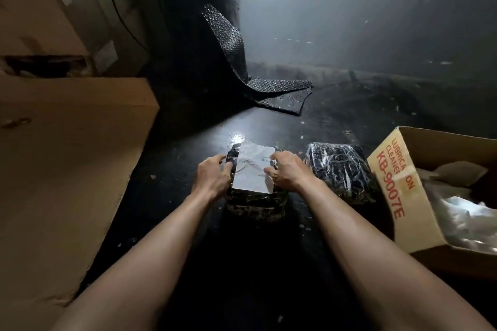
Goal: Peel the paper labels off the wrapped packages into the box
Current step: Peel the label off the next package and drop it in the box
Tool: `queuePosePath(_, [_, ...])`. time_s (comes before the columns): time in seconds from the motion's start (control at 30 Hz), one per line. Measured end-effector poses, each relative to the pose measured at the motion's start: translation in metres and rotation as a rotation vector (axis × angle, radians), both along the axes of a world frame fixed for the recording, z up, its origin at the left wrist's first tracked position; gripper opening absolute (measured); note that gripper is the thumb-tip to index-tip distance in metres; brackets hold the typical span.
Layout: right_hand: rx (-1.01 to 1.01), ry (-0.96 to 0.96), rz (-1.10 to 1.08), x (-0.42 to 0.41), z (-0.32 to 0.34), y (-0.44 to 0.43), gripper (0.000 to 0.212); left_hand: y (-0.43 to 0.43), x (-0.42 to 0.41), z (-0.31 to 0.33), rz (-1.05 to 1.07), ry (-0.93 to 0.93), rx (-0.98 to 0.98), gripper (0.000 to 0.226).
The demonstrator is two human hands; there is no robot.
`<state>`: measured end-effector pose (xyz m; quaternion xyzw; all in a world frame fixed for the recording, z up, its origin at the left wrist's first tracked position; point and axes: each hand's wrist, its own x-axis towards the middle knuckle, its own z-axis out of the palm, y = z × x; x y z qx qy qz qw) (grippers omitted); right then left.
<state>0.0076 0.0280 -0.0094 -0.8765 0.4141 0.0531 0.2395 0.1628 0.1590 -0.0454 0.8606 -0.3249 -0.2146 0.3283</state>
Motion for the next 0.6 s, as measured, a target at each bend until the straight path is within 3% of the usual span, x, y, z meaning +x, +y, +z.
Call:
queuePosePath(0.2, [-0.006, -0.089, -0.061, 0.012, -0.014, -0.012, 0.03, -0.015, 0.018, -0.017, -0.005, 0.287, -0.037, 0.051])
queuePosePath(0.37, [-0.025, -0.138, -0.031, 0.021, -0.021, -0.021, 0.019, -0.017, 0.03, -0.034, -0.026, 0.644, -0.159, 0.057])
queuePosePath(0.53, [-0.015, -0.129, -0.004, 0.037, -0.024, -0.031, 0.035, -0.018, 0.034, -0.033, -0.072, 0.785, -0.204, 0.061])
queuePosePath(0.6, [-0.005, -0.141, -0.019, 0.043, -0.027, -0.033, 0.032, -0.017, 0.037, -0.035, -0.1, 0.812, -0.21, 0.062])
